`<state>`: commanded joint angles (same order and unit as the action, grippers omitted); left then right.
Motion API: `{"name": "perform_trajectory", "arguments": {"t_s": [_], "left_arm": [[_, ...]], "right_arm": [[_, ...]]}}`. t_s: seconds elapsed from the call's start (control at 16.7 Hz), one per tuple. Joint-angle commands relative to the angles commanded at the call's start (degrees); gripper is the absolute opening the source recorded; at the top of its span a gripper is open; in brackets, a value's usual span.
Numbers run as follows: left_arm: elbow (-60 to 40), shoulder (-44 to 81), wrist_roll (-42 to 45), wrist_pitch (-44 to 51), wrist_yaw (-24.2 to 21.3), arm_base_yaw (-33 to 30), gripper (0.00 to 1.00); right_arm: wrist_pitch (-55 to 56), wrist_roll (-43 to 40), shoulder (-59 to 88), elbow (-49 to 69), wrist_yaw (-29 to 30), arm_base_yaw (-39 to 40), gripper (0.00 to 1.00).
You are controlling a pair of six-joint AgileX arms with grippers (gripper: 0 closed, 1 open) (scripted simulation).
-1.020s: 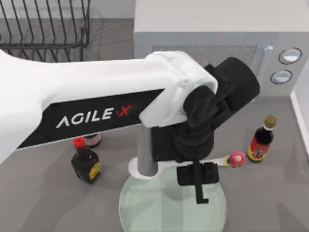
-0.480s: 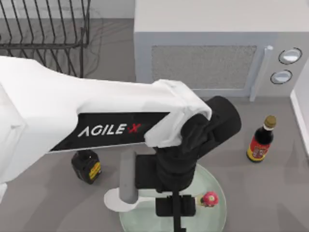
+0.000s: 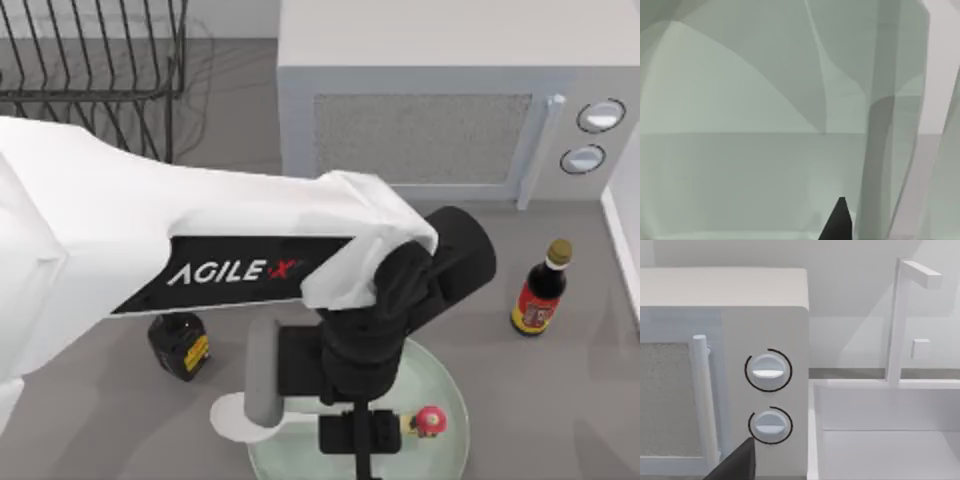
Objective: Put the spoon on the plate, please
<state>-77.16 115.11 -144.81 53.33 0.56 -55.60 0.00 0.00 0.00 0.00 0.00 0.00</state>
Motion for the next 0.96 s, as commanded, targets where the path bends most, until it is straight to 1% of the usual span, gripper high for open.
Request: {"name": "perform_trajectory", "arguments": {"t_s": [0.6,0.66,0.96], "left_arm": [[0.0,0.0,0.0,0.0,0.0,0.0,0.98],[0.0,0.0,0.0,0.0,0.0,0.0,1.0],[0.0,0.0,0.0,0.0,0.0,0.0,1.0]], "right_arm": [[0.0,0.0,0.0,0.0,0.0,0.0,1.0],[0.0,0.0,0.0,0.0,0.0,0.0,1.0],[0.0,0.0,0.0,0.0,0.0,0.0,1.0]]}}
